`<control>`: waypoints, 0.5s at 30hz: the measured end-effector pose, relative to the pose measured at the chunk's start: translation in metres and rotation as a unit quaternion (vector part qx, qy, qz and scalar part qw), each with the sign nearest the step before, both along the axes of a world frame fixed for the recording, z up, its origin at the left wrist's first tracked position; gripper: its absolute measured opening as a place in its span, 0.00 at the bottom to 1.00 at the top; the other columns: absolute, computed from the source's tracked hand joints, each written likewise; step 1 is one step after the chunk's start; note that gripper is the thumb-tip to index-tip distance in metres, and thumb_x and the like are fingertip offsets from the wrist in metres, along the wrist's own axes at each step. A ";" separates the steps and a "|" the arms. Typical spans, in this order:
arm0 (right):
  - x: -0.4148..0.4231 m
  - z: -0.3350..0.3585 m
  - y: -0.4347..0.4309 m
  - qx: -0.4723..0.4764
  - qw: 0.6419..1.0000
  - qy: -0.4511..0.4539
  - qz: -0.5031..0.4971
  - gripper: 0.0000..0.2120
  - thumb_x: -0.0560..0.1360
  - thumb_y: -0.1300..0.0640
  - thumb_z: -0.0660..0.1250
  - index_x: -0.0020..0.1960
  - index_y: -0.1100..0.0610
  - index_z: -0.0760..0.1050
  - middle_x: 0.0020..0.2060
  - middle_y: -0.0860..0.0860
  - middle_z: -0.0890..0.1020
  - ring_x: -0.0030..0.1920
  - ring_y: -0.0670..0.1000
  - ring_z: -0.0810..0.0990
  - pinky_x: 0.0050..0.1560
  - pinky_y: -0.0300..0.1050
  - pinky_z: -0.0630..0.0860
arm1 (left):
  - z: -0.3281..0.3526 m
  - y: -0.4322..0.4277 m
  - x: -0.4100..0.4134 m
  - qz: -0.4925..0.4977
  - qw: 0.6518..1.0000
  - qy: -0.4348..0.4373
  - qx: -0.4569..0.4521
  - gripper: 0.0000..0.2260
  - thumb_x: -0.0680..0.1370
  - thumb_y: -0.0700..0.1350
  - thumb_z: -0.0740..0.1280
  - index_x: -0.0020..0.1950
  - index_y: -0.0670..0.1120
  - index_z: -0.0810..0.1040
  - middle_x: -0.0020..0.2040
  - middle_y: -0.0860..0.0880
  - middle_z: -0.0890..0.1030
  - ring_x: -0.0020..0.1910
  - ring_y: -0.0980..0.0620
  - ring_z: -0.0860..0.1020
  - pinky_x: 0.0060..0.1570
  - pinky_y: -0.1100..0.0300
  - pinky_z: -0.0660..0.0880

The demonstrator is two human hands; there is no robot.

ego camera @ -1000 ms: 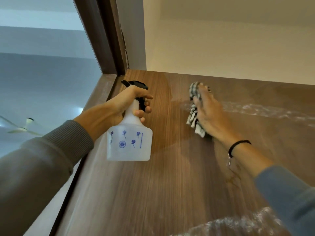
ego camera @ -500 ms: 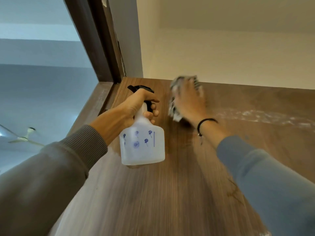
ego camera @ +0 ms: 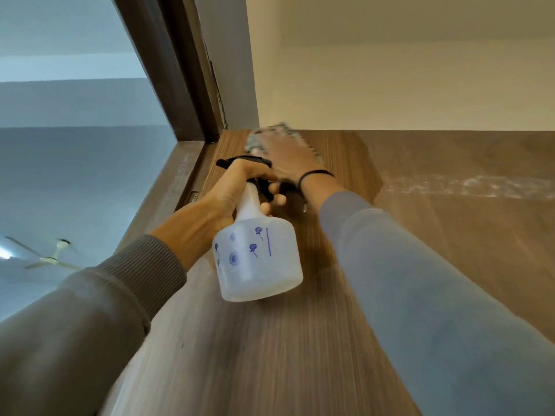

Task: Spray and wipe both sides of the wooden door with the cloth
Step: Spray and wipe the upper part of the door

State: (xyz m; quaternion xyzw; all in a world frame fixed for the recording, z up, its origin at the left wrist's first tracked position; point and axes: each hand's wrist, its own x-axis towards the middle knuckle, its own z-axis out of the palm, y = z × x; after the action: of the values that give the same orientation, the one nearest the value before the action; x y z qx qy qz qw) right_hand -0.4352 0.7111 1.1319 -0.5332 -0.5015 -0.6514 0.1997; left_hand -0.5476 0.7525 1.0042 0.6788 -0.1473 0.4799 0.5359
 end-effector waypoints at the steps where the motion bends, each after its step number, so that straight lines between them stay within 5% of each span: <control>1: -0.007 -0.005 0.006 -0.031 0.999 -0.031 -0.008 0.23 0.84 0.49 0.56 0.78 0.51 0.62 0.79 0.51 0.63 0.79 0.54 0.57 0.78 0.61 0.54 | 0.001 0.001 -0.001 0.007 1.000 -0.004 -0.007 0.04 0.78 0.40 0.64 0.43 0.41 0.74 0.30 0.46 0.75 0.21 0.51 0.76 0.19 0.66 0.70; 4: -0.003 -0.005 -0.008 -0.050 0.998 -0.042 0.025 0.21 0.85 0.51 0.52 0.77 0.53 0.65 0.77 0.54 0.67 0.76 0.55 0.64 0.75 0.55 0.59 | -0.004 0.008 -0.002 0.001 1.000 -0.007 -0.024 0.05 0.77 0.39 0.64 0.42 0.42 0.72 0.35 0.46 0.73 0.20 0.53 0.74 0.20 0.67 0.69; 9: 0.078 0.024 -0.080 0.067 0.994 0.049 0.075 0.18 0.84 0.51 0.53 0.68 0.53 0.76 0.66 0.57 0.79 0.62 0.57 0.78 0.65 0.51 0.71 | -0.002 0.014 0.000 -0.015 0.999 -0.012 -0.035 0.05 0.77 0.39 0.64 0.41 0.43 0.72 0.33 0.47 0.74 0.24 0.52 0.75 0.21 0.66 0.71; 12: 0.112 0.026 -0.101 0.100 0.987 0.123 0.021 0.21 0.85 0.47 0.50 0.70 0.57 0.69 0.71 0.60 0.72 0.71 0.60 0.69 0.70 0.61 0.65 | -0.002 0.015 0.001 -0.027 0.999 -0.005 -0.027 0.06 0.78 0.40 0.64 0.40 0.43 0.71 0.34 0.47 0.73 0.21 0.53 0.74 0.20 0.66 0.71; 15: 0.102 0.006 -0.090 0.073 0.992 0.105 -0.013 0.23 0.86 0.47 0.48 0.78 0.54 0.61 0.80 0.55 0.61 0.80 0.59 0.54 0.77 0.63 0.51 | -0.001 0.014 0.003 -0.050 0.998 -0.003 -0.024 0.07 0.78 0.40 0.64 0.40 0.43 0.71 0.35 0.47 0.73 0.20 0.53 0.74 0.20 0.66 0.71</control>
State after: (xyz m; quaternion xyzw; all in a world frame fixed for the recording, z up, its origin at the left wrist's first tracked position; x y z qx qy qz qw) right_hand -0.3337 0.6209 1.1375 -0.5891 -0.4222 -0.6289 0.2813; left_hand -0.5444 0.7664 1.0034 0.6559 -0.1709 0.4583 0.5749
